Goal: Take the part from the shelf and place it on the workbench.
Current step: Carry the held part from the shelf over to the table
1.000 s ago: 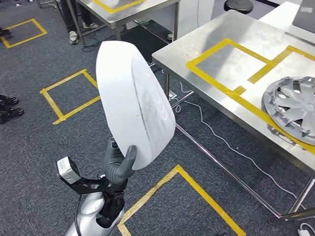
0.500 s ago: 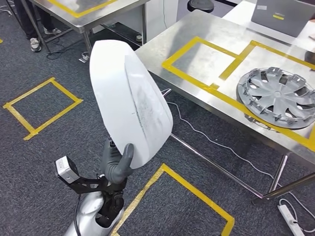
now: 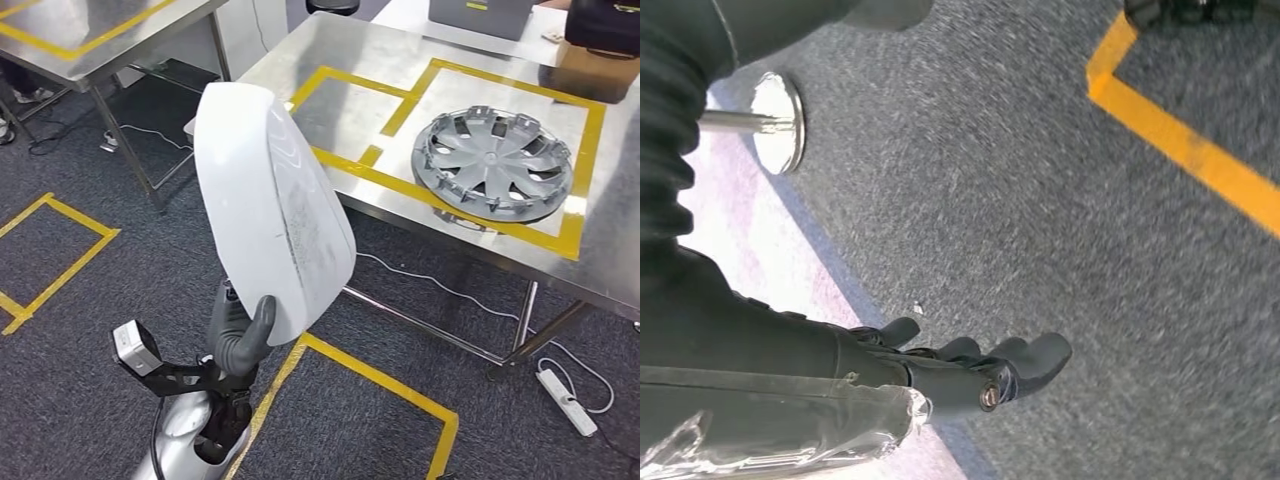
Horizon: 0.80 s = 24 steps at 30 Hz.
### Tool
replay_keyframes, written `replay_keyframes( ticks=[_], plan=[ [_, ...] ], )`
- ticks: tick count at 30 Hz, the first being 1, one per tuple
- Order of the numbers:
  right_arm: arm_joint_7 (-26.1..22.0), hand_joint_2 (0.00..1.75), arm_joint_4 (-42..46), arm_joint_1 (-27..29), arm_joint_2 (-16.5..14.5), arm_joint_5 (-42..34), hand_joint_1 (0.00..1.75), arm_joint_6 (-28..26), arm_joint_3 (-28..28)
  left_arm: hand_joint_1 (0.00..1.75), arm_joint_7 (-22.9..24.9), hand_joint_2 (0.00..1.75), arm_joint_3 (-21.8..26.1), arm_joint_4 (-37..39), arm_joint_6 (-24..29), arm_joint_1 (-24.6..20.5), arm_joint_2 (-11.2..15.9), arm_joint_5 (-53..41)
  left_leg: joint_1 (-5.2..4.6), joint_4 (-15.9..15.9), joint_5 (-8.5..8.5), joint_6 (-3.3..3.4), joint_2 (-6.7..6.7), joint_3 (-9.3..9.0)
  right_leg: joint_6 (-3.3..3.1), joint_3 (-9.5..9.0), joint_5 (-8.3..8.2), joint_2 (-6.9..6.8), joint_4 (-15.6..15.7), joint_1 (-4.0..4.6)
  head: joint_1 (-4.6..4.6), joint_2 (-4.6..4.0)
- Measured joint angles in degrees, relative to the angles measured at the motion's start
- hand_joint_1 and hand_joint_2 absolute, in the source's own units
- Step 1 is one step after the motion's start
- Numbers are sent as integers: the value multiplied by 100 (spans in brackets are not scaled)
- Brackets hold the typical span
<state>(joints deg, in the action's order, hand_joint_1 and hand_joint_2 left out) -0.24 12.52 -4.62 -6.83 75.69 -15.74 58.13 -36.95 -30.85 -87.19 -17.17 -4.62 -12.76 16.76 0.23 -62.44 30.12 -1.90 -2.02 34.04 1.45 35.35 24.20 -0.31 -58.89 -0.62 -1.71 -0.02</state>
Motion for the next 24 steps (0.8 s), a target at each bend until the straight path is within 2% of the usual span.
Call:
replay_keyframes(
  ticks=[1, 2, 3, 4, 5, 6, 7, 8, 10, 12, 13, 14, 16, 17, 18, 19, 20, 21, 23, 24],
  plan=[
    [3, 175, 0, -9, 2, 1, 0, 0, 1, 164, -2, 175, 2, 0, 1, 6, 8, 0, 4, -362, 179, -10, 103, 181, -15, 2, 0, 65, 1, -6, 12, 0],
    [2, 175, 0, -19, 2, 2, 0, 0, 1, 164, -3, 175, 5, 1, 2, 13, 18, 0, 4, -746, 334, -17, 146, 386, -26, 4, 1, 137, 1, -8, 21, 0],
    [3, 175, 0, -23, 1, 2, 0, 1, 1, 164, -4, 175, 6, 1, 3, 22, 27, 1, 5, -1029, 407, -21, 160, 548, -31, 5, 2, 214, 1, -9, 26, 0],
    [4, 175, 0, -17, -1, 2, 0, 2, 1, 164, -4, 175, 7, 2, 3, 29, 34, 1, 7, -1131, 368, -21, 166, 630, -30, 4, 1, 292, 0, -12, 25, 0],
    [5, 175, 0, -9, -1, 2, 0, 2, 1, 164, -4, 175, 7, 2, 4, 32, 38, 1, 12, -1015, 220, -19, 178, 602, -24, 2, -1, 373, -1, -18, 25, 0],
    [6, 175, 0, -2, -1, 2, 0, 3, 2, 164, -4, 175, 7, 1, 4, 32, 38, 1, 22, -717, 4, -17, 217, 475, -10, -2, -3, 451, -2, -28, 25, 0],
    [7, 175, 0, 0, -1, 2, 0, 3, 2, 164, -4, 175, 7, 1, 4, 30, 37, 0, 45, -336, -201, -22, 336, 300, 17, 1, -6, 529, -5, -36, 26, 0],
    [7, 175, 0, -6, -1, 2, 0, 3, 2, 164, -4, 175, 7, 1, 4, 27, 36, 0, 72, 16, -333, -20, 465, 139, 51, 16, -5, 605, -22, -39, 31, 0],
    [10, 175, 0, -10, 0, 2, 0, 3, 2, 164, -5, 175, 6, 2, 3, 28, 34, 0, 93, 379, -402, 12, 644, -25, 134, 58, -17, 729, -22, -48, 42, 0],
    [14, 175, 0, 22, 0, 1, 0, 5, 3, 164, -5, 175, 2, 2, 2, 27, 27, 0, 78, 409, -399, 93, 568, -35, 210, 100, -40, 801, 14, -71, 45, 0],
    [16, 175, 0, 42, 0, 0, 0, 7, 3, 164, -5, 175, 0, 2, 0, 24, 18, 1, 77, 417, -405, 139, 512, -41, 234, 124, -17, 730, -13, -72, 37, 0],
    [17, 175, 0, 52, 0, 0, 0, 9, 3, 164, -5, 175, -1, 1, -2, 22, 8, 2, 79, 425, -411, 179, 448, -49, 250, 188, 65, 591, -137, -66, 17, 0],
    [18, 175, 0, 38, -2, 0, 0, 12, 3, 164, -5, 175, -1, 2, -7, 28, -5, 3, 59, 432, -403, 239, 304, -61, 268, 465, 404, 240, -746, -48, -18, 0],
    [18, 175, 0, 26, -3, 0, 0, 14, 3, 164, -4, 175, -1, 3, -9, 35, -5, 2, 43, 431, -396, 256, 227, -65, 277, 654, 592, 143, -1144, -47, -25, 0],
    [19, 175, 0, 19, -4, 0, 0, 15, 3, 164, -4, 175, -2, 4, -9, 42, -4, 1, 29, 431, -388, 265, 150, -69, 283, 806, 712, 99, -1463, -47, -25, 0],
    [22, 175, 0, 21, -4, 0, 0, 15, 3, 164, -3, 175, -2, 4, -9, 48, -4, 1, 20, 430, -378, 269, 77, -76, 285, 867, 729, 81, -1605, -45, -27, 0],
    [25, 175, 0, 30, -3, 1, 0, 13, 4, 164, -3, 175, -3, 4, -9, 51, -4, 2, 15, 430, -366, 266, 10, -89, 281, 810, 638, 64, -1518, -44, -26, 0],
    [28, 175, 0, 39, -3, 3, 0, 8, 4, 164, -3, 175, -3, 4, -7, 52, -5, 4, 14, 429, -350, 255, -53, -110, 273, 635, 464, 22, -1209, -42, -28, 0],
    [27, 175, 0, 44, -5, 11, 0, 0, 5, 164, -1, 175, 2, 4, -3, 52, -7, 12, 0, 431, -312, 212, -162, -163, 244, 196, 147, -210, -431, -26, -25, 0],
    [23, 175, 0, 34, -7, 16, 0, -2, 4, 164, 1, 175, 4, 4, -1, 51, -6, 16, -13, 428, -294, 184, -205, -183, 225, 56, 66, -318, -182, -14, -25, 0]
  ],
)
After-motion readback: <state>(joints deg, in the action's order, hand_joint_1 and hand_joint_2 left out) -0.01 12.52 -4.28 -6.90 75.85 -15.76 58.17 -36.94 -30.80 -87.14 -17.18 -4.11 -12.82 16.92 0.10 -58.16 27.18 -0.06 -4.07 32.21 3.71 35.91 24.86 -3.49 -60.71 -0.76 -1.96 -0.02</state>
